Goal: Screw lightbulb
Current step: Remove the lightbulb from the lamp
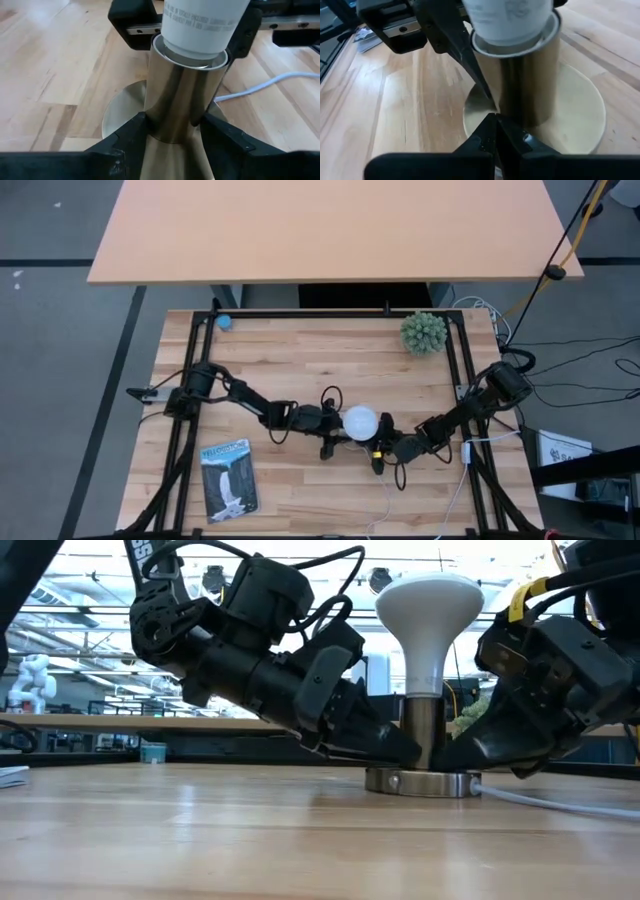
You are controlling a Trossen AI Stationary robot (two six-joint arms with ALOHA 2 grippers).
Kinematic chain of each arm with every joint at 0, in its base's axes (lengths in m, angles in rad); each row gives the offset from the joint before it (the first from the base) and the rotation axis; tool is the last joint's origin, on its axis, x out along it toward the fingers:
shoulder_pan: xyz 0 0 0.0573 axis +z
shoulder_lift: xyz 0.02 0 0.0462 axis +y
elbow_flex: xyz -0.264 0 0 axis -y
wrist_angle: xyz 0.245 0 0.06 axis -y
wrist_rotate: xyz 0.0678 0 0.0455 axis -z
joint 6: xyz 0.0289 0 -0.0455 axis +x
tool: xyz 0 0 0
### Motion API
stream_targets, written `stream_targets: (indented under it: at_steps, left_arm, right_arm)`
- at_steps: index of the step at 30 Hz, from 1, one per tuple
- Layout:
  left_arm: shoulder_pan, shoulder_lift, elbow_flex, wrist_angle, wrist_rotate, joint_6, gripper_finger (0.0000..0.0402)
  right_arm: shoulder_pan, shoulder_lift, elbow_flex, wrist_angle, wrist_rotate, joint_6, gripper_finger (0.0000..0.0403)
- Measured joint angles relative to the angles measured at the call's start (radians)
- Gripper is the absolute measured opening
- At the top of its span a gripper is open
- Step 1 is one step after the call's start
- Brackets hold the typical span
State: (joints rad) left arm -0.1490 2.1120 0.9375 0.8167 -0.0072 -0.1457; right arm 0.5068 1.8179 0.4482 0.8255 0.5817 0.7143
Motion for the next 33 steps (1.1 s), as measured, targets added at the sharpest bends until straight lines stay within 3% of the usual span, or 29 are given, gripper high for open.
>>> stream_targets:
  at_steps: [8,12,17,22,27,33]
  left_arm:
    - [0.023,0.000,0.007,-0.022,0.013,-0.010,0.0179]
    - [0.033,-0.002,0.008,-0.039,0.007,-0.013,0.0178]
    - [0.032,-0.002,0.008,-0.054,0.002,-0.012,0.0178]
    - [0.032,-0.002,0.007,-0.059,0.002,-0.010,0.0178]
    - [0.032,-0.002,0.005,-0.058,0.002,-0.006,0.0178]
    - [0.037,0.008,0.002,-0.021,-0.001,0.003,0.0179]
  right_arm:
    - [-0.013,-0.023,0.001,-0.006,-0.085,-0.021,0.0000]
    - [-0.011,-0.089,0.001,-0.107,-0.146,-0.012,0.0000]
    - [-0.012,-0.180,0.001,-0.277,-0.128,0.026,0.0000]
    - [-0.011,-0.191,0.001,-0.317,-0.053,0.027,0.0000]
    - [-0.027,-0.133,0.001,-0.275,-0.022,0.019,0.0000]
    - [-0.050,-0.016,0.005,-0.043,-0.032,-0.110,0.0000]
